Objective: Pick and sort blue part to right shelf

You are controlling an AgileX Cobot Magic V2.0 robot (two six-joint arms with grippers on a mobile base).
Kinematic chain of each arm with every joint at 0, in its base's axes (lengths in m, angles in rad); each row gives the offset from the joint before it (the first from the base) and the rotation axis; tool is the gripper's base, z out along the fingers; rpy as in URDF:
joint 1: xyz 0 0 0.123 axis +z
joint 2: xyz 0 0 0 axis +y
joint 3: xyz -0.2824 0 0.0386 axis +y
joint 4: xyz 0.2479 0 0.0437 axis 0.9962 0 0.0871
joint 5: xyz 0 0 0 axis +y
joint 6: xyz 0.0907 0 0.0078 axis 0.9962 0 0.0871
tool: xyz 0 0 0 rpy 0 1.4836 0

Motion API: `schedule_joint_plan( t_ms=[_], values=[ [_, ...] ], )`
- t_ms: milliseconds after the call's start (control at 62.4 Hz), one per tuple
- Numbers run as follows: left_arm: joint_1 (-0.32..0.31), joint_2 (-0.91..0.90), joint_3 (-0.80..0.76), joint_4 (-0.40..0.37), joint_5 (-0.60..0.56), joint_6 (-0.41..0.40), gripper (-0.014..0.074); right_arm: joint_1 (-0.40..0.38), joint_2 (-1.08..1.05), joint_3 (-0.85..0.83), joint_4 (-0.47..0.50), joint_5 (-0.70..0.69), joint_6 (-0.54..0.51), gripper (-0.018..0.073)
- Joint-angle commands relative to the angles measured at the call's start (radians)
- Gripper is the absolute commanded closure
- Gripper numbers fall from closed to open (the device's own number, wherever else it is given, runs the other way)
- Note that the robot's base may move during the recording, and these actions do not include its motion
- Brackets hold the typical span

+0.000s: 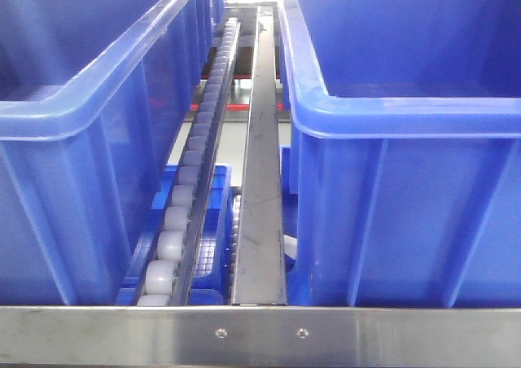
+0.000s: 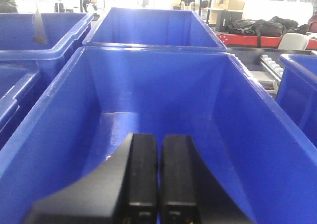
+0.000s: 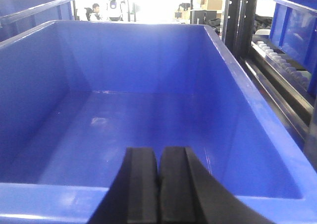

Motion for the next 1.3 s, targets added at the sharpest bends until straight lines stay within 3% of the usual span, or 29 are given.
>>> schedule_joint_plan(
  t_ms=[0,96,208,288,641,689,1282],
  values=[
    [0.002,0.010,-0.031,0.000,-0.082,-0.010,0.0473,-0.004,-0.022,-0.021,-0.008,-0.099,-0.007,0.0512],
    [0.002,0.010,-0.029,0.000,-0.082,-0.010,0.0473,-0.004,-0.022,-0.021,-0.008,-0.099,-0.007,0.0512],
    [0.031,-0.012,0.019,0.067,-0.122,0.026,0.0473,-0.004,-0.022,-0.021,-0.008,-0.099,-0.007,0.0512],
    [0.042,-0.056,0.084,0.031,-0.164,0.081,0.0473,-0.004,-0.022,-0.021,-0.008,-0.098,-0.007,0.0512],
    [0.013,-0.283,0.373,-0.075,-0.224,0.081,0.0473,-0.004,-0.022,-0.021,-0.008,-0.098,-0.007,0.0512],
    [0.012,-0.283,0.369,-0.079,-0.173,0.081,0.0473,-0.004,-0.022,-0.021,-0.008,-0.098,-0.007,0.0512],
    [0.012,-0.283,0.371,-0.079,-0.223,0.083,0.0473,-0.004,-0.021,-0.021,-0.008,-0.098,-0.007,0.0512]
  ],
)
